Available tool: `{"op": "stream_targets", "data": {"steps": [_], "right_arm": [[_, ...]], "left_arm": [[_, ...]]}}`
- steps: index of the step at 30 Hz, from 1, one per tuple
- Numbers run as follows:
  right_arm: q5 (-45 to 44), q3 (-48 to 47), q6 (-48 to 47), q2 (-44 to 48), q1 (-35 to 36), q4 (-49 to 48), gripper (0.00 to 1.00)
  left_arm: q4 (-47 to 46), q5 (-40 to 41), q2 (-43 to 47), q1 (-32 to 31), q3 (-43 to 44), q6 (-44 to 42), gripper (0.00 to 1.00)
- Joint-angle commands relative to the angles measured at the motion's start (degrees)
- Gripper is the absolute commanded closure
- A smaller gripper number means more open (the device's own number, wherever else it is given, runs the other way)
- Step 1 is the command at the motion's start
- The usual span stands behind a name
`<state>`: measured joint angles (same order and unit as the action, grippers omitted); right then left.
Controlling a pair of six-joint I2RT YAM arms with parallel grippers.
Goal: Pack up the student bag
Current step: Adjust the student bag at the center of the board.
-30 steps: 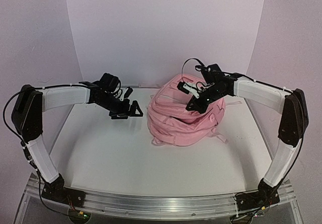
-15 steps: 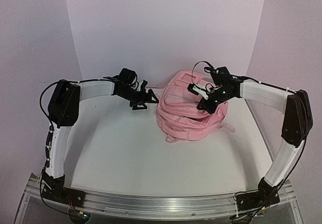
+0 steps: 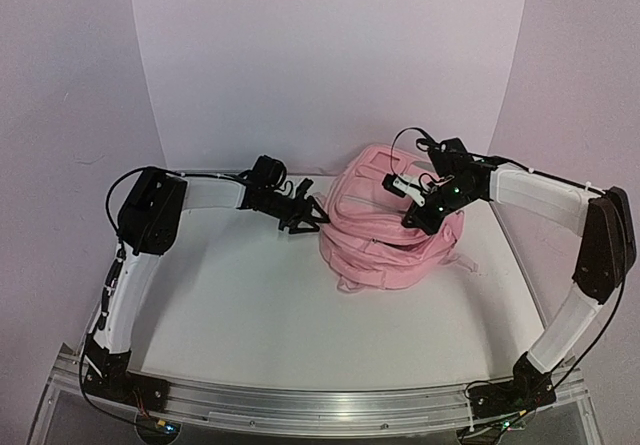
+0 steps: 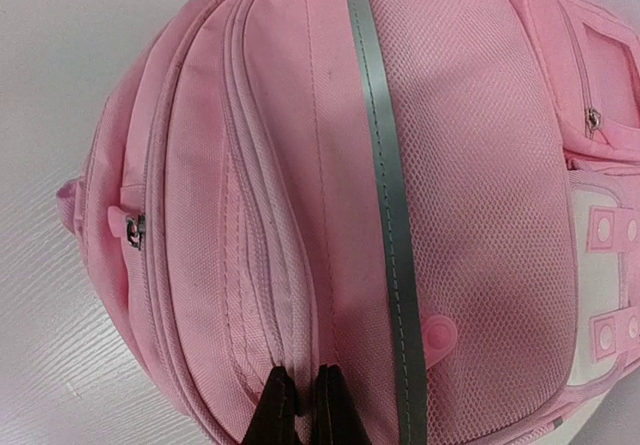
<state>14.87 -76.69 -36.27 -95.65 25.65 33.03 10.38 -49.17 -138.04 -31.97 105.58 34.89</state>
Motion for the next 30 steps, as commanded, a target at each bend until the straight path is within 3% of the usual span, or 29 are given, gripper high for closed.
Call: {"op": "stream_targets", "data": {"steps": [1,3,5,16,20,22,25,30], "right_arm": [[-1.95,0.27,1.95,1.37,-0.05,3.54,1.0],[-2.07,-0.91,1.61,0.52,-0.03,3.46,1.0],[-1.84,-2.49,1.38,-0.81,-0.07,3.28,1.0],[-0.61,-15.46,2.65,-12.64,6.92,-1.53,0.97],[-4.03,-23.09,8.32,-16.81,6.92,-1.57,0.78],[-4.37,-24.34,12.29,-15.66,5.93,-1.57,0.57],[-2.56,-20.59,21.44,-9.84,4.04,-1.57,0.38],[0.4,-4.86,38.29,4.93,3.96,-2.2,0.26]], "left_arm": [[-10.08,-9.09,4.95,-2.67,-4.06,0.27,0.66],[-10.12,-9.34,6.95,-2.84,-6.03,0.16,0.85],[-10.12,-8.37,9.74,-2.9,-9.86,-0.09,0.97],[-13.87,-1.17,29.61,-4.07,-34.71,1.16,1.0],[-8.74,2.19,30.81,-5.81,-34.53,-0.87,1.0],[-8.07,3.86,30.24,-6.63,-33.48,-0.56,1.0],[-8.96,6.66,28.65,-7.33,-31.12,1.26,1.0],[-9.35,9.72,25.45,-7.68,-27.74,2.98,1.0]]}}
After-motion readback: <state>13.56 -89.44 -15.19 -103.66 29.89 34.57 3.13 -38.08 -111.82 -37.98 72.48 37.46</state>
